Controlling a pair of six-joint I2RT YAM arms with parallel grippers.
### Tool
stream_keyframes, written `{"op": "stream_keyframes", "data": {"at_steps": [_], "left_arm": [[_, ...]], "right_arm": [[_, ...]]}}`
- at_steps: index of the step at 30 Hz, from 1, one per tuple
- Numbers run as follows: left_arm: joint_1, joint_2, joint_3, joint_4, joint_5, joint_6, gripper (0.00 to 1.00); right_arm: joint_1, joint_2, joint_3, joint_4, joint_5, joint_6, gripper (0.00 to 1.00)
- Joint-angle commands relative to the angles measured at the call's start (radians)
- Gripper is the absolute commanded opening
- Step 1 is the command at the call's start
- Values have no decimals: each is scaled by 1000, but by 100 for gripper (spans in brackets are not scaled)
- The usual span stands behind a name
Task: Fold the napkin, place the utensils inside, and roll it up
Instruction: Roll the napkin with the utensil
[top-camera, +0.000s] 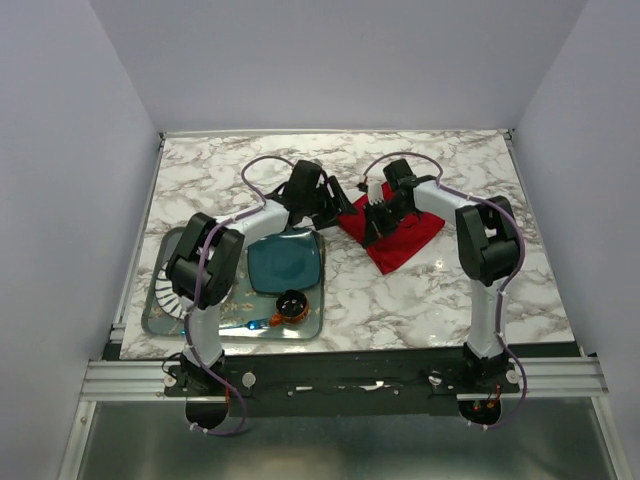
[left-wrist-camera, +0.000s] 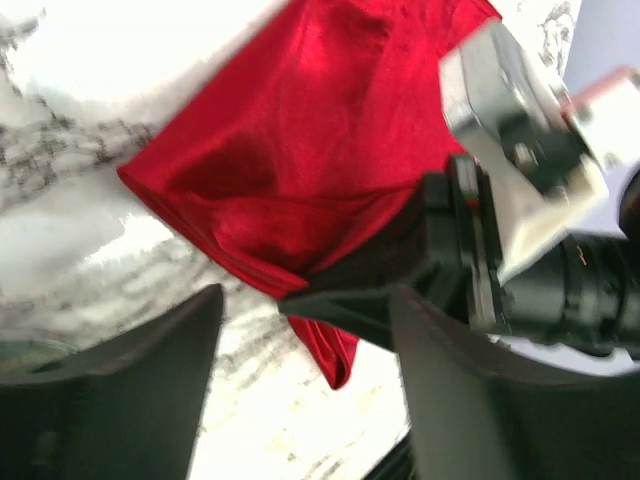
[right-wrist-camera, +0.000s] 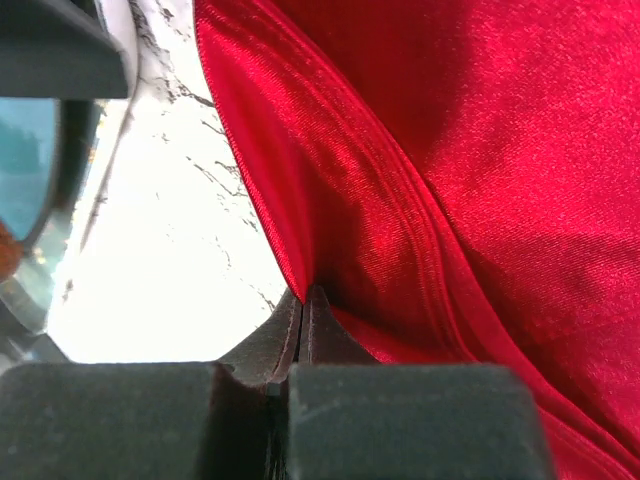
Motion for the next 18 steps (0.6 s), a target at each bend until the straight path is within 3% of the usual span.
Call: {"op": "stream_keyframes", "data": {"at_steps": [1, 5, 9, 18], "left_arm": [[-46, -75, -35, -101, -68, 81, 82], [-84, -76, -57, -115, -96, 20, 79], [-98, -2, 21, -167, -101, -50, 73], [-97, 110, 93, -139, -98, -138, 70]], "right_arm": [[-40, 61, 25, -63, -110, 31, 0], [-63, 78, 29, -63, -133, 59, 1], [-80, 99, 35, -69, -127, 71, 1], [-85, 95, 42, -72, -112, 63, 0]]}}
